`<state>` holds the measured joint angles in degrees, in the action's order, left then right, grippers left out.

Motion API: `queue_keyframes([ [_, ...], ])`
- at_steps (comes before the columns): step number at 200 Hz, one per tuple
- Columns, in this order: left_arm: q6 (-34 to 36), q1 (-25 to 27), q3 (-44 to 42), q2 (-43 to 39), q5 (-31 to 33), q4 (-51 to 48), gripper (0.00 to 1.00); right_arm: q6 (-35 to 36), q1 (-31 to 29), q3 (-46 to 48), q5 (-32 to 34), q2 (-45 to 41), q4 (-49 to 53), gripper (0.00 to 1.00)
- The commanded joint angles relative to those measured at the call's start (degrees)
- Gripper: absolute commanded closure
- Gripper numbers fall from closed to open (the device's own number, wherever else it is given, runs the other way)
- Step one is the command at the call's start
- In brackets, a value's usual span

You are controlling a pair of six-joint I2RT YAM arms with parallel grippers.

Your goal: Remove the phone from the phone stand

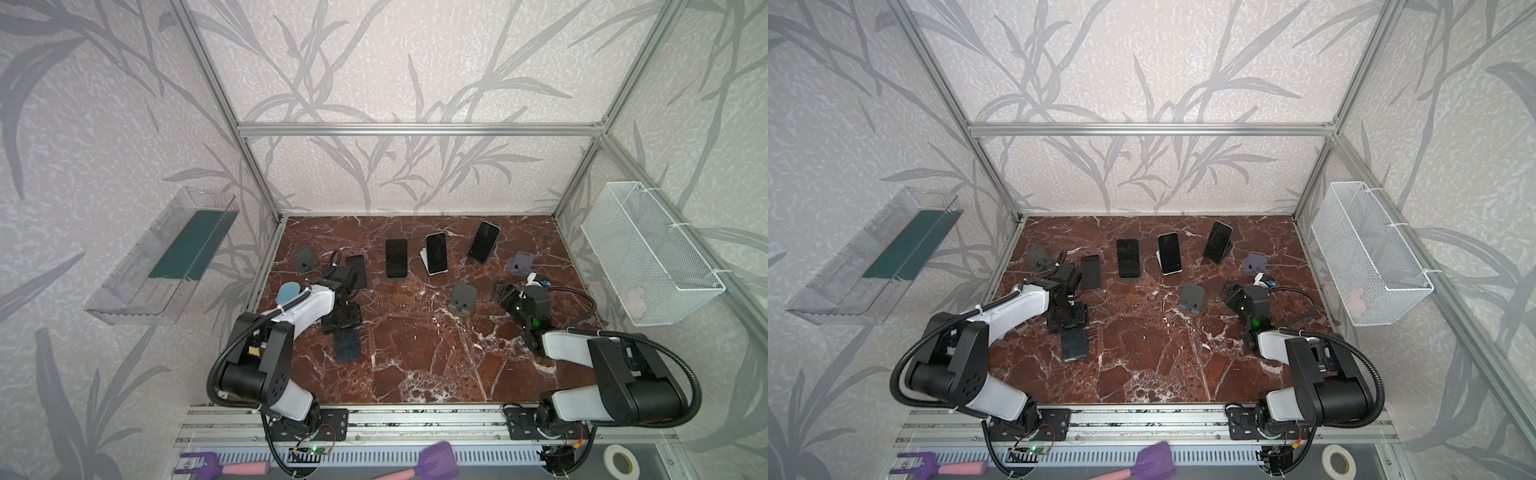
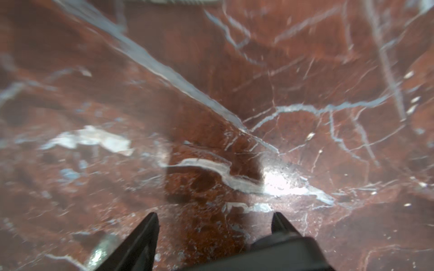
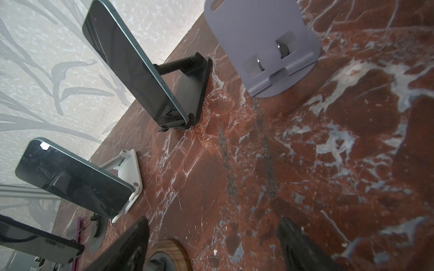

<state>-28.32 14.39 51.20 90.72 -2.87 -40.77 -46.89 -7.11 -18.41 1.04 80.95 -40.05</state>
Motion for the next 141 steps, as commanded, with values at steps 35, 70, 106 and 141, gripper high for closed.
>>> queue_keyframes([
  [35, 4.99, -1.61, 4.07, 3.52, -2.64, -2.43, 0.47, 0.11, 0.61, 0.93, 1.32, -2.52, -0.21, 0.15],
  [70, 6.87, -2.48, 4.53, 6.54, -6.01, -1.96, 0.43, -0.22, 0.61, 1.09, 0.98, -2.11, -0.55, 0.15],
  [106, 6.41, -2.79, 4.78, 8.03, -5.43, -2.71, 0.36, 0.04, 0.57, 1.26, 1.40, -2.84, -0.36, 0.15],
  [141, 4.94, -2.80, 5.32, 8.94, -2.65, -3.43, 0.28, 0.05, 0.61, 1.14, 1.46, -3.09, 0.00, 0.14],
])
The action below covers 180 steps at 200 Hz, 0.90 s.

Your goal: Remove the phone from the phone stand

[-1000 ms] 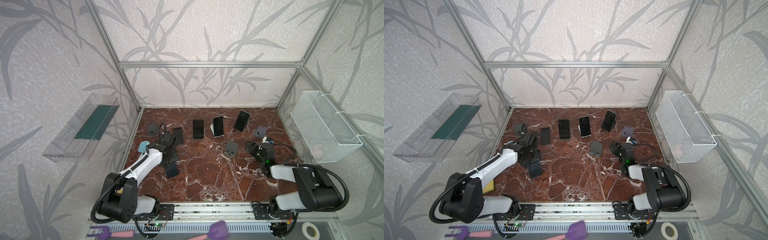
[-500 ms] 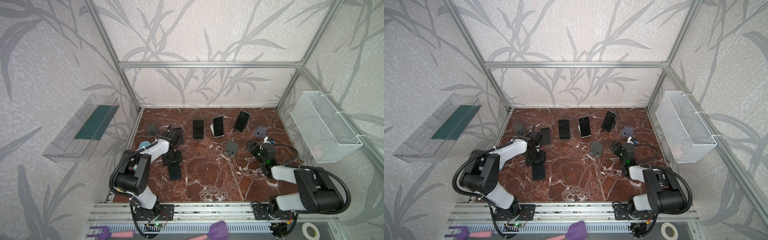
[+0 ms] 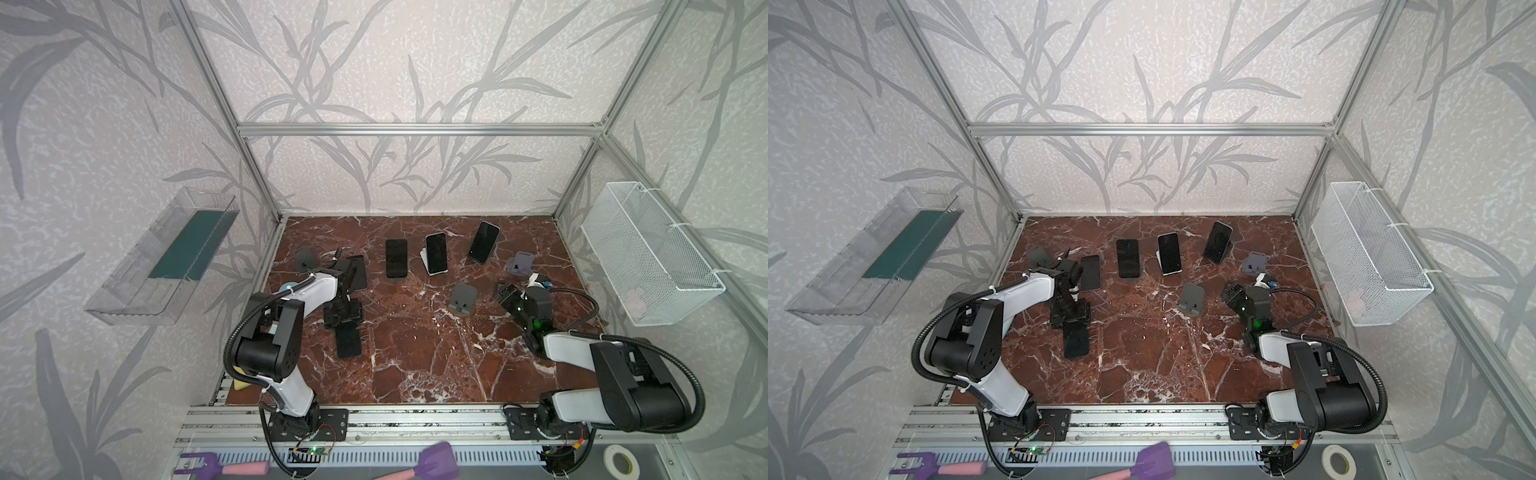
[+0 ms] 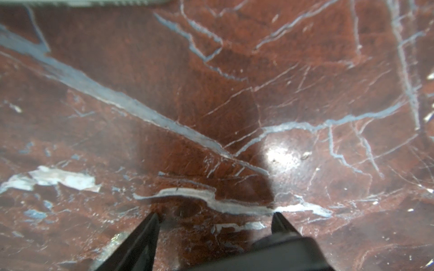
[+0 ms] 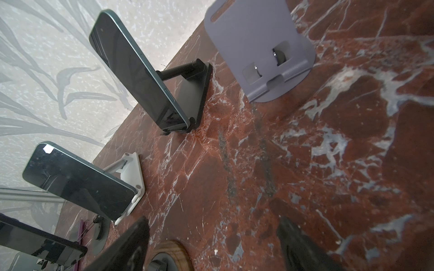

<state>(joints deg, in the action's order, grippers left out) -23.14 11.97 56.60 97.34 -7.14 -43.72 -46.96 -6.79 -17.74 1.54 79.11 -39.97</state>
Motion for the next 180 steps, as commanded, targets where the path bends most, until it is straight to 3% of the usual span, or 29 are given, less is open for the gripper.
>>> queue_keyframes([
  [1, -0.29, -0.37, -0.08, 2.32, 1.65, -0.48, 0.28, 0.11, 0.28, 0.49, 0.94, -1.25, -0.10, 0.15],
  [82, -2.70, -0.37, -0.34, 1.58, 8.89, -1.89, 0.17, 0.16, 0.28, 0.60, 1.14, -2.56, 0.59, 0.14],
  [143, -2.68, -0.37, -1.14, -1.69, 11.09, -2.34, 0.30, 0.19, 0.39, 0.69, 1.10, -3.86, 1.37, 0.14],
  [180, 0.27, -0.45, 1.25, -0.28, 11.84, -3.82, 0.32, 0.18, 0.44, 0.77, 1.01, -4.29, 1.65, 0.15],
])
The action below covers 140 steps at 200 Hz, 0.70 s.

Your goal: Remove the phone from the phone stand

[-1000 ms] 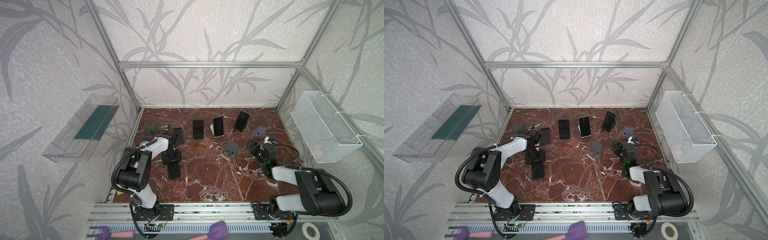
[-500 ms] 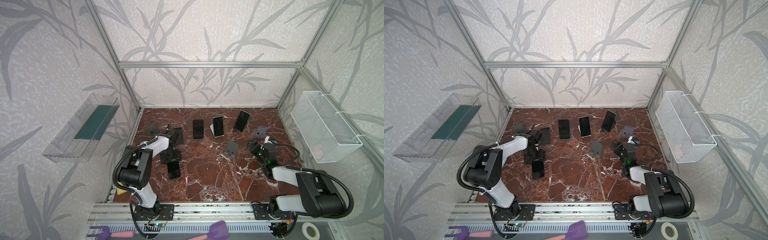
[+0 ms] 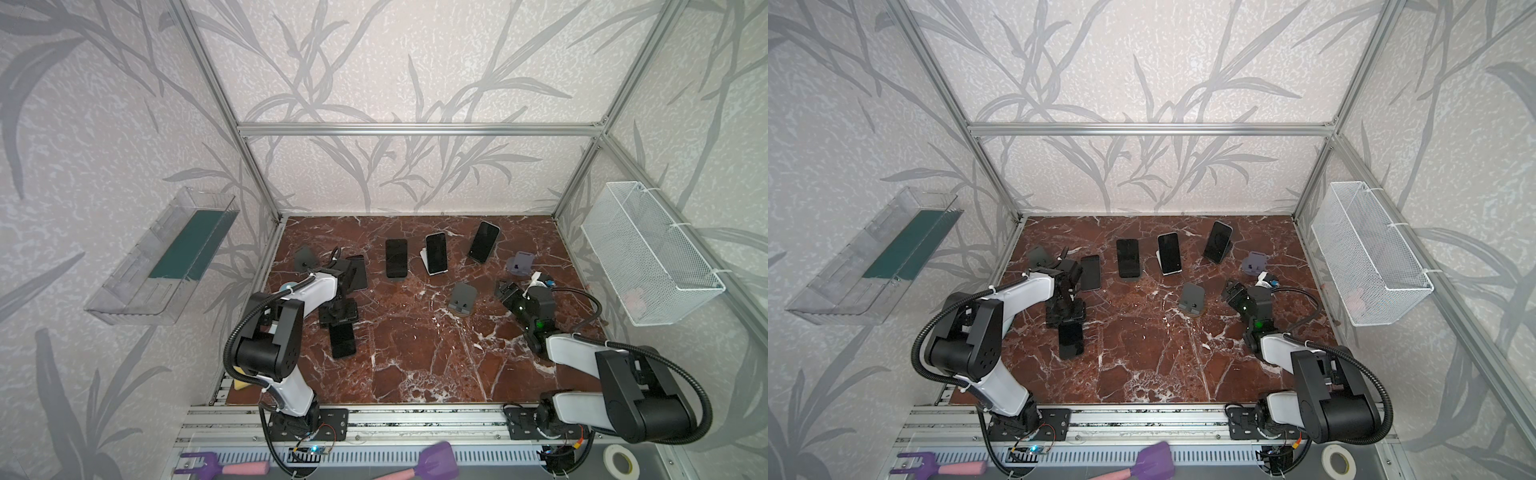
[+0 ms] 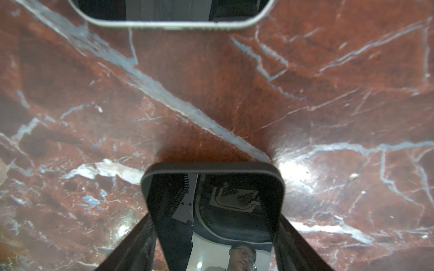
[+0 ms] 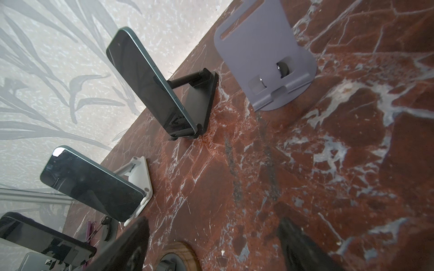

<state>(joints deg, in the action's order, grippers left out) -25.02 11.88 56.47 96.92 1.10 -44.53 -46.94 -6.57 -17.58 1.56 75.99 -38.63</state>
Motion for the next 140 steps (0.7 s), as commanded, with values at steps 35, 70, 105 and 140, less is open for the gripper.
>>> queue_keyframes([
  [35, 3.70, -1.55, 2.41, 1.26, 4.28, -2.88, 0.29, 0.36, 0.33, 0.58, 1.25, -1.87, 0.95, 0.14],
  [70, 6.19, -3.35, 4.77, 4.22, -0.09, -1.73, 0.29, 0.36, 0.33, 0.62, 1.15, -1.81, 0.84, 0.14],
  [105, 6.73, -3.31, 5.93, 5.94, -0.04, -1.67, 0.24, 0.68, 0.41, 0.71, 1.69, -1.74, 0.86, 0.14],
  [140, 6.30, -3.31, 5.78, 4.89, -0.22, -2.31, 0.18, 0.97, 0.36, 0.61, 1.74, -2.12, 1.07, 0.13],
])
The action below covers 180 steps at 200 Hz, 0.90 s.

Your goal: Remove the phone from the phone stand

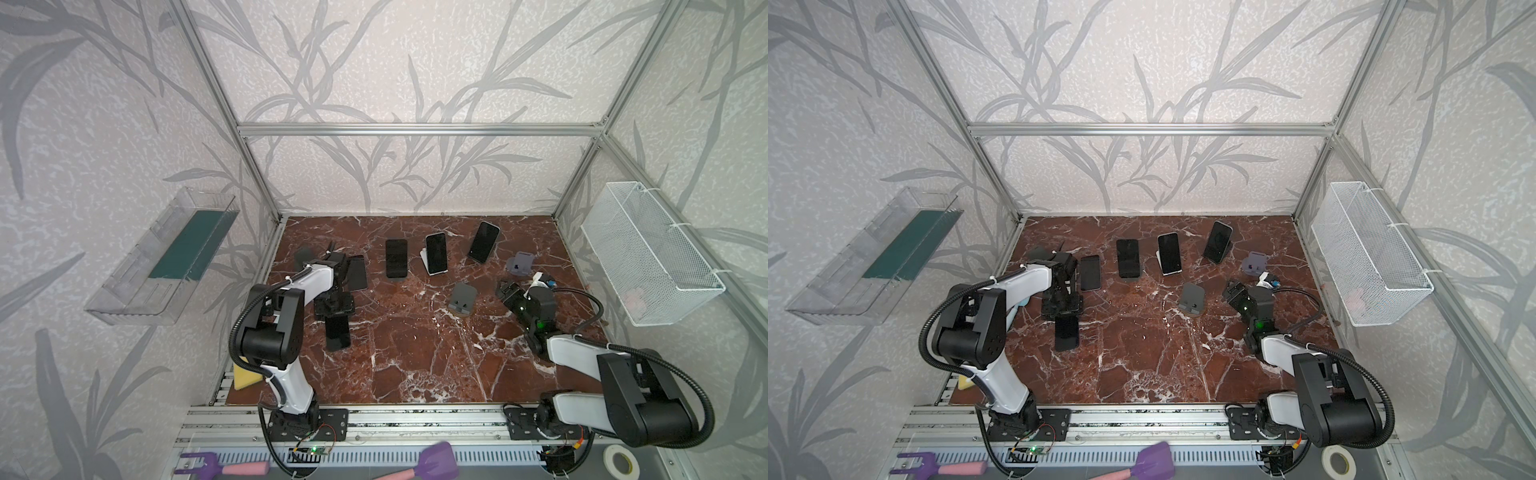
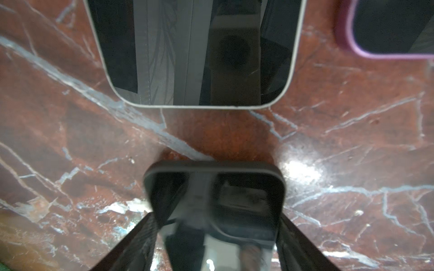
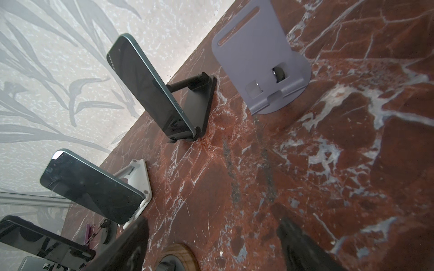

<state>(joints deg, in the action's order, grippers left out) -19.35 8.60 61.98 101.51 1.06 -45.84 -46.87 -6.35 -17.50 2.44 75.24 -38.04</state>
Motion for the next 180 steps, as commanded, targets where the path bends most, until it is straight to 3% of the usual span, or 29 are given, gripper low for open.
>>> queue_keyframes([
  [1, 0.64, -0.05, 0.26, 0.19, -0.18, -1.04, 0.18, 0.90, 0.17, 0.53, 0.84, -1.40, 0.50, 0.13],
  [29, -0.26, 0.16, 0.17, -4.26, 0.35, -2.40, 0.13, 1.25, 0.20, 0.51, 0.64, -1.99, 0.84, 0.12],
  [75, -2.95, 0.28, 2.68, -22.36, -4.15, -1.66, 0.09, 3.00, 0.11, -0.46, -0.41, -2.42, 1.79, 0.11],
  [92, -4.94, 0.53, 2.23, -29.72, -5.86, 4.36, 0.11, 3.51, 0.02, -0.95, -1.80, -1.80, 1.34, 0.10],
  [112, -8.26, 0.96, -1.79, -38.52, -6.58, 18.55, 0.11, 5.13, -1.15, -1.96, -2.53, -3.01, 2.09, 0.10],
  [136, -13.16, 0.98, -6.15, -44.99, -0.66, 34.48, 0.10, 8.13, -3.91, -4.13, -0.45, -9.00, 11.25, 0.09],
  [150, -14.43, 0.98, -7.57, -45.66, 4.86, 40.69, 0.10, 9.14, -5.92, -8.43, 2.66, -13.40, 22.13, 0.09],
  [172, -16.82, 0.97, -7.26, -43.64, 11.78, 43.75, 0.10, 9.88, -10.02, -15.61, 6.45, -18.37, 32.20, 0.09],
  [180, -17.57, 0.89, -7.05, -43.13, 12.30, 43.48, 0.09, 13.28, -13.10, -19.39, 9.99, -18.89, 36.50, 0.09],
])
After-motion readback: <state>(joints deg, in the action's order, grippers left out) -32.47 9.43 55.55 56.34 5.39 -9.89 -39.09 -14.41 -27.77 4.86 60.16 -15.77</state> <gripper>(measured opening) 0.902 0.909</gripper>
